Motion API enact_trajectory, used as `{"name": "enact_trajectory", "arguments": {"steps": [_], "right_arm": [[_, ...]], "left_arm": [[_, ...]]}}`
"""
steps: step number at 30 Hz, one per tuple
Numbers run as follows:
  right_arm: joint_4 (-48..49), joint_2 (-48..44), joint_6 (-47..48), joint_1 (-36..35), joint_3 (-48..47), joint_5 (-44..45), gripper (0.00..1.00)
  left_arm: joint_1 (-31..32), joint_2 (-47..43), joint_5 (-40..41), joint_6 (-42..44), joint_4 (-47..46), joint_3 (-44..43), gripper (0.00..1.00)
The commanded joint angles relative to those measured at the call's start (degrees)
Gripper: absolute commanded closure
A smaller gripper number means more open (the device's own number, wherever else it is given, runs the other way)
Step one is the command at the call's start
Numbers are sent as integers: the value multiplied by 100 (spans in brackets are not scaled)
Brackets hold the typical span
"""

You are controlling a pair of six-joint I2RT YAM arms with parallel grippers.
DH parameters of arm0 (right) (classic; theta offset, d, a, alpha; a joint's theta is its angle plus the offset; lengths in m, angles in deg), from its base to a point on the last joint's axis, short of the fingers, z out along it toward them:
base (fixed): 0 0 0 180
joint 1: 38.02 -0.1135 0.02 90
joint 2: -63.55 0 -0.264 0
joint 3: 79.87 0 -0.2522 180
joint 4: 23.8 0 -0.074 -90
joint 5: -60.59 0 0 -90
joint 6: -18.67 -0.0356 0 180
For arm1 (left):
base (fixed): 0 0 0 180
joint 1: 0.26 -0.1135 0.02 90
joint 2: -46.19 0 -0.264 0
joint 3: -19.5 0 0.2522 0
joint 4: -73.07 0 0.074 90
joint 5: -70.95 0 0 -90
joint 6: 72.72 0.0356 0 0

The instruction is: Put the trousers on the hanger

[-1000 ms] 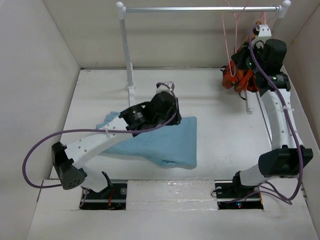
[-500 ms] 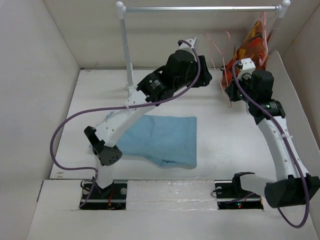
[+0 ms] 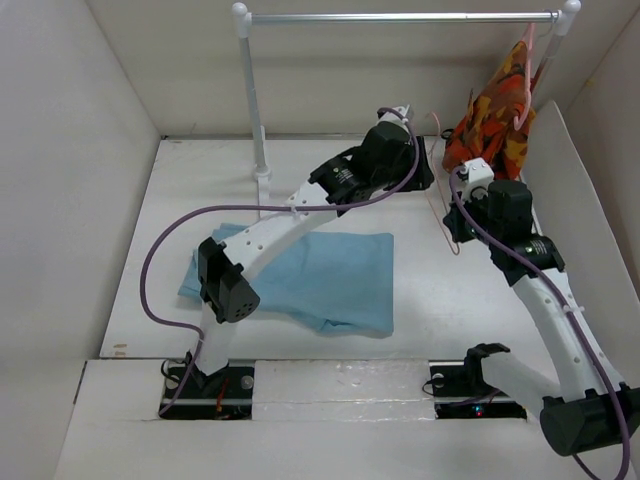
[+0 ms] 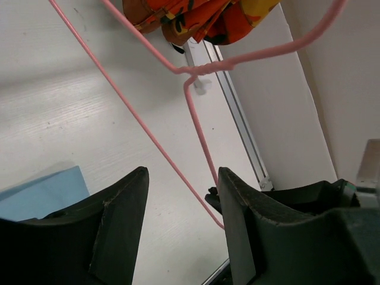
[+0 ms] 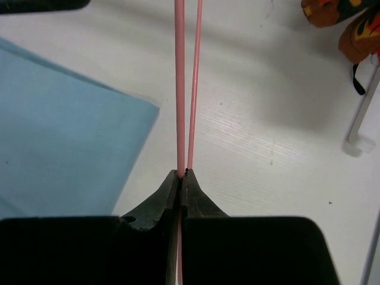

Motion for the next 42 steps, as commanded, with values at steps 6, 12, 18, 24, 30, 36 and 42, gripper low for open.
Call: {"name": "enact_trajectory", "arguments": {"steps": [6,12,18,24,30,36,42], "right_arm": [[-64,-213,11,-336,137,104,100],[-204,-336,-94,-555,295,175,100],[-319,-512,-227,-749,348,376,100],[-1171,-679,-7,-749,207,571,69],[-2225,-908,423,-635,-310,-245,31],[-2394,-987,573,-635,-216,-836,30],[-857,-1242,-287,-635,1057,-1319,100]], "left_arm": [[80,166,109,-139,-559,-82,54],[80,501,312,-174,-479,-293,61],[80,572,444,-201,-383,-294,90],[80,-25,76,-385,-787,691,100],[80,-1291,-433,-1000,-2734,3316,100],[229,-1696,-565,-1254,-3369,4670,100],[334,-2047,-1058,-1616,-5186,6218,100]]}}
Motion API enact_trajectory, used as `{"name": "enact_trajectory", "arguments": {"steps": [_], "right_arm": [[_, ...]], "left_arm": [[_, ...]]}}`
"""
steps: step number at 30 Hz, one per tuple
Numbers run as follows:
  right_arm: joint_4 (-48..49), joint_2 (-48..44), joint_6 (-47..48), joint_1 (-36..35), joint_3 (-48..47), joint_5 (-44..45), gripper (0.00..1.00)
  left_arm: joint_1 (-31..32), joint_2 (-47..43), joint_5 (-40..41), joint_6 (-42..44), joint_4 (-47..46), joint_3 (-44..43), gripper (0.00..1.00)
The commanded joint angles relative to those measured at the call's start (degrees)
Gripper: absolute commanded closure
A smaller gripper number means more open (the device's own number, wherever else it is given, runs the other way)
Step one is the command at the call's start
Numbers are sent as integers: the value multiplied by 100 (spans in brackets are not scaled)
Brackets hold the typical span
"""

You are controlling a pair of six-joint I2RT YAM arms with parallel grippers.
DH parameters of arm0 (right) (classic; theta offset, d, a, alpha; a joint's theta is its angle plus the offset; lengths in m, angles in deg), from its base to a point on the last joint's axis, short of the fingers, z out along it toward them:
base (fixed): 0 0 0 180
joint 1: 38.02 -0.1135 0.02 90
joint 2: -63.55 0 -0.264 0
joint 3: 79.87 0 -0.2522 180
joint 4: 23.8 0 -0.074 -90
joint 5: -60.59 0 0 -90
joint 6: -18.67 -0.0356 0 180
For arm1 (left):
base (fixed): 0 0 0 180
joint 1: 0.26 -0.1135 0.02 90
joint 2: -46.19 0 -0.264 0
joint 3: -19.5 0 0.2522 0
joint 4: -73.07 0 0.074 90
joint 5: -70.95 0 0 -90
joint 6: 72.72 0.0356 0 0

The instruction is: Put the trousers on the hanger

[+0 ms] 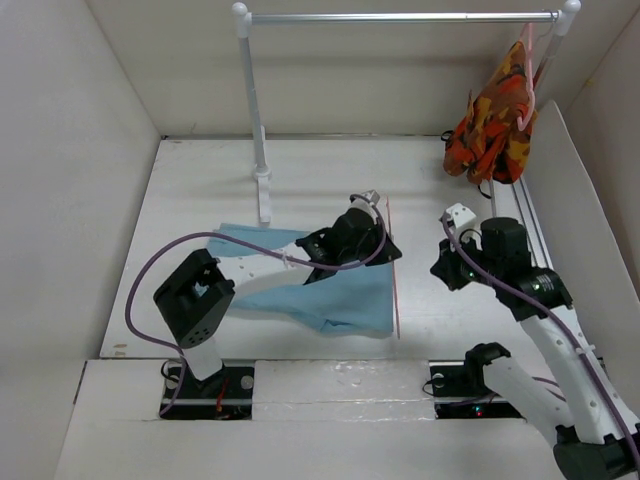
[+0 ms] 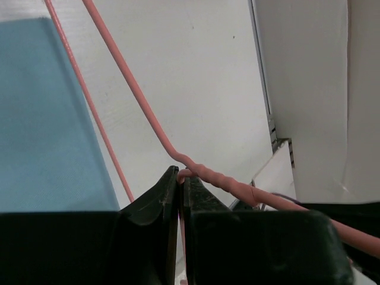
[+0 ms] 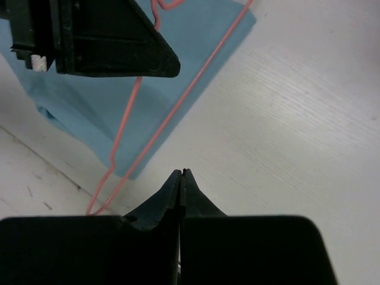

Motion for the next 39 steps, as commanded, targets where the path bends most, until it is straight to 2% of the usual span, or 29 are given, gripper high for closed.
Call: {"name": "enact_trajectory", "arguments": {"steps": [1,6,10,17,21,29,34,39], "right_arm": [[1021,-57,-567,30,598,-464,100],[2305,232,-1244,-66,1328,-965,100],[2956,627,-1412,-261,1636,-756,86],[3484,1471,-1482,-699,1689,-308,75],[3853,1779,-1588,-762,1900,-70,74],[4441,2517,-1675,-876,2067,256,73],[4766,3158,-1763,-946,1927,396,62],[5118,3432,-1992,-1052,2005,406,56]], "left_arm": [[75,-404,-411,-274,-1550,719,100],[75,-220,-676,-292,-2237,1196,100],[75,-70,-781,-318,-2588,1581,100],[75,237,-632,-643,-2905,1873,100],[198,255,-96,-722,-2529,1829,100],[312,317,124,-845,-2501,1979,100],[312,396,89,-845,-2449,1952,100],[373,361,212,-802,-2282,1943,100]]}}
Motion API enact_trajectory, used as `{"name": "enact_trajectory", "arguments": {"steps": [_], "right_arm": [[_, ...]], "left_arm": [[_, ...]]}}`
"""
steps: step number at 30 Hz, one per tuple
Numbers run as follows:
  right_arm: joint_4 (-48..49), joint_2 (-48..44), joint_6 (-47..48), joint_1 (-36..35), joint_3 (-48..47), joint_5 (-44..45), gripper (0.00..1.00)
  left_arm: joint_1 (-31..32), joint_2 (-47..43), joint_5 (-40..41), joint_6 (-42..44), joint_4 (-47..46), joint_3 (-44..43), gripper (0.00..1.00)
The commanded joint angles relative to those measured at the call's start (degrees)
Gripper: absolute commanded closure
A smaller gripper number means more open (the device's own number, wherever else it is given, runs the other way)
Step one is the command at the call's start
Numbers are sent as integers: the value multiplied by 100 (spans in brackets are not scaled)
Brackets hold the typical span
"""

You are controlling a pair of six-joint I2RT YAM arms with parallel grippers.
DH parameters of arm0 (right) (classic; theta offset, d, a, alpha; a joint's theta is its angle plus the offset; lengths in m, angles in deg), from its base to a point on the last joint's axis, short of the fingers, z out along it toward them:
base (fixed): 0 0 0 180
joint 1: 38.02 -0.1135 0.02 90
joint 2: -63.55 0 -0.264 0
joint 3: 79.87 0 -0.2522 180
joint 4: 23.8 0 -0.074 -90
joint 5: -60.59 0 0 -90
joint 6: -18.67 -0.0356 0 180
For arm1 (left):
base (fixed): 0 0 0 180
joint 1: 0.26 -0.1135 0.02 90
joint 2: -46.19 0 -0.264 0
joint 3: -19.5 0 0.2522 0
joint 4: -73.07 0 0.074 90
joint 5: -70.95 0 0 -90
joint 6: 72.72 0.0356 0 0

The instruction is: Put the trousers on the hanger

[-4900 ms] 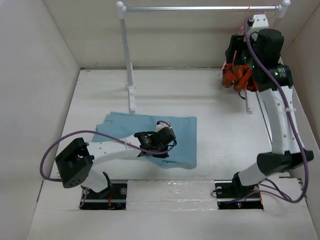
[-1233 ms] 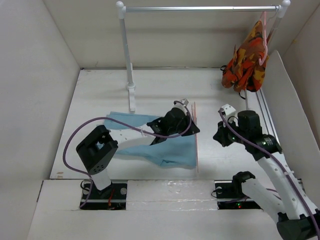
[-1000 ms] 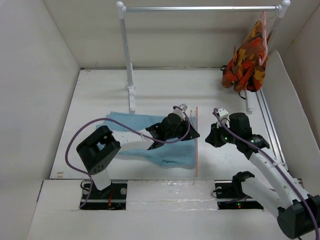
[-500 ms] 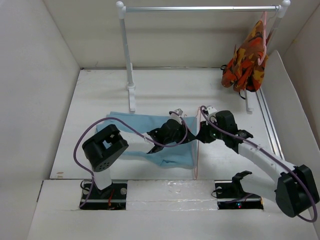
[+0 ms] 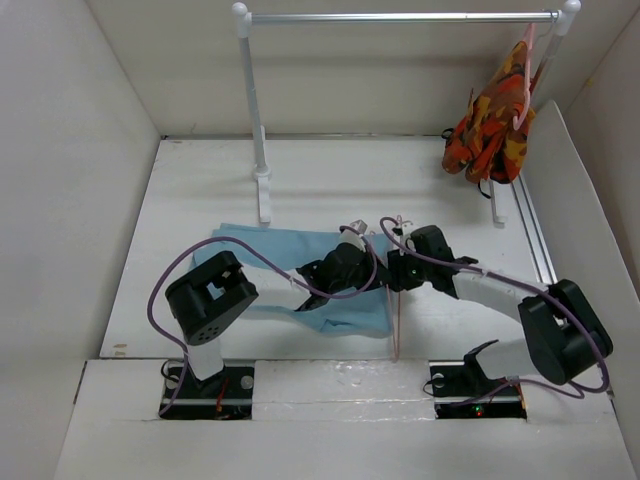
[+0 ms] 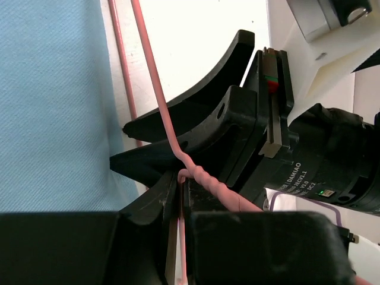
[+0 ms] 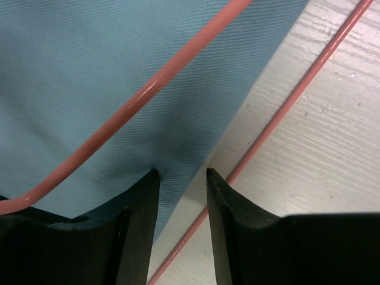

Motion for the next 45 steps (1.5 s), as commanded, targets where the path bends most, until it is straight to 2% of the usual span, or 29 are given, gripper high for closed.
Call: {"name": "enact_trajectory", "arguments": {"steps": [1,4,8,11,12,14,18,24,31,32,38,39,40,42,45], "right_arm": [[830,79,-232,-110,-3,-76,56],[1058,115,-443,-170,190,-225,56],[1200,18,-716,-171,454,-155,54],[1499,36,-778,-171,630,-383,70],[1534,44,-778,-171,656,-453,88],[1561,1,-778,-171,709,-463,100],[1333,-394,-594,179,657,-498,100],[15,-1379,39,724,129,-287,100],[-1127,-1845,751,1901,24,-375,100],[-1311,-1976,952,2417,23,-384,100],[-1735,-2004,1497,3142,-73,-243,100],[-1718,-1908,1560,3195,-64,-548,74],[-1613,-1672,1543,3195,-47,-847,53],[-1760,-1381,1735,3195,-73,-1391,27],[-1893,-1282,1903,3142,128,-1623,20]], "left_arm": [[83,46,35,-43,389,-13,100],[83,55,384,18,855,-66,100],[83,72,492,89,926,-4,100],[83,99,562,124,970,40,100],[83,116,571,150,987,40,100],[83,169,606,212,1066,14,100],[83,195,703,291,1181,-22,100],[83,151,887,449,1453,-66,100],[-180,2,1089,449,1743,48,100],[-181,-33,1203,510,1848,75,100],[-181,-156,1406,599,2095,110,100],[-181,-182,1397,616,2086,145,100],[-181,-200,1406,642,2095,145,100],[-181,-192,1397,669,2165,75,100],[-128,-174,1450,660,2235,5,100]]}}
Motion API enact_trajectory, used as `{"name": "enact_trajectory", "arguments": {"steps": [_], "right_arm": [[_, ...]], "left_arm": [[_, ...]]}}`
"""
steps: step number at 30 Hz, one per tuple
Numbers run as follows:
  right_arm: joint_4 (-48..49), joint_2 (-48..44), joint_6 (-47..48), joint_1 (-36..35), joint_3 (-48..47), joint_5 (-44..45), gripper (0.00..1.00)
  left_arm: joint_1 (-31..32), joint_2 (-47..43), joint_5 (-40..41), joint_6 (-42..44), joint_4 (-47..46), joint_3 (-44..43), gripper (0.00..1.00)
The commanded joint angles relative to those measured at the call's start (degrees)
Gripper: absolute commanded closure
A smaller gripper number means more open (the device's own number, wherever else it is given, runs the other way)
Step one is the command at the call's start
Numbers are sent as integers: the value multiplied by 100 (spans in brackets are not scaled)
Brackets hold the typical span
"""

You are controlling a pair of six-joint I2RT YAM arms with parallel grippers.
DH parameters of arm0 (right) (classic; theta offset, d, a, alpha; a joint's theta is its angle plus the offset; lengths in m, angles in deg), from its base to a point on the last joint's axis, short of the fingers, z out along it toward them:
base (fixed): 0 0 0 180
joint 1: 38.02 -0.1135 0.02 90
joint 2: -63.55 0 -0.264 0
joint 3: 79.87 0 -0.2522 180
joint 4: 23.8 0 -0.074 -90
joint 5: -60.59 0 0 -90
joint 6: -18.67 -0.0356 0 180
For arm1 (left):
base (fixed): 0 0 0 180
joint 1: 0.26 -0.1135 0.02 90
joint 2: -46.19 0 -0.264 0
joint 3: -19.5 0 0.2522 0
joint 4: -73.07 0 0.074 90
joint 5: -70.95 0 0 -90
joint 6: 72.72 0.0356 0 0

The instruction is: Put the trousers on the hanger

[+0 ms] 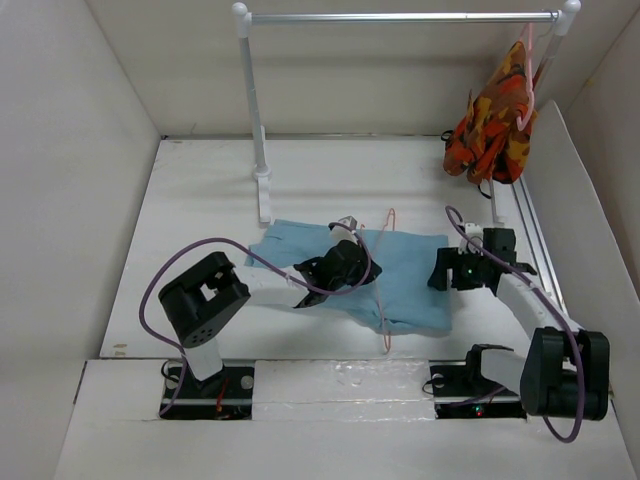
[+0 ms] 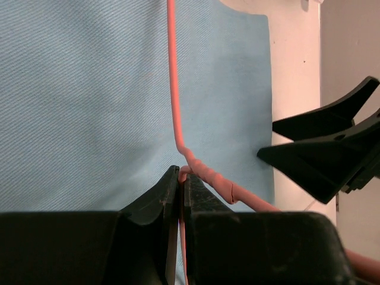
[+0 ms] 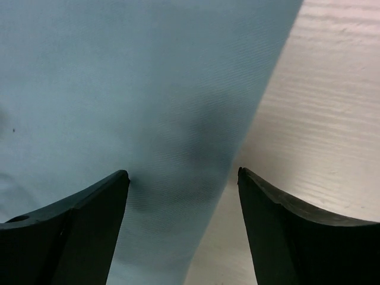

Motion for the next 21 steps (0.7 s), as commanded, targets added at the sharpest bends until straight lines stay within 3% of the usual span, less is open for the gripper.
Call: {"name": "enact_trajectory", "arguments": {"steps": [1,4,5,6,9,16,21], "right_arm": [[-280,-56,373,-42,56,-587,20],[-351,-434,110,-95,311,-727,25],[-307,-591,-13,-95,512,-754,58],[-255,-593,-14,-95,514,-754,59],[-79,-515,-146,-95,471,-491,100],[185,443,-102,-16,-284,-51,100],[37,427,-58,247,-654,89,100]], "left_arm": [[-19,49,399,396,1263,75,100],[-19,-3,486,448,1333,48,100],[-19,-38,591,544,1429,31,100],[-19,-65,592,606,1430,30,100],[-19,-170,688,878,1570,22,100],[-19,-513,1373,1468,2256,12,100],[-133,-391,1664,1530,2370,109,100]]}}
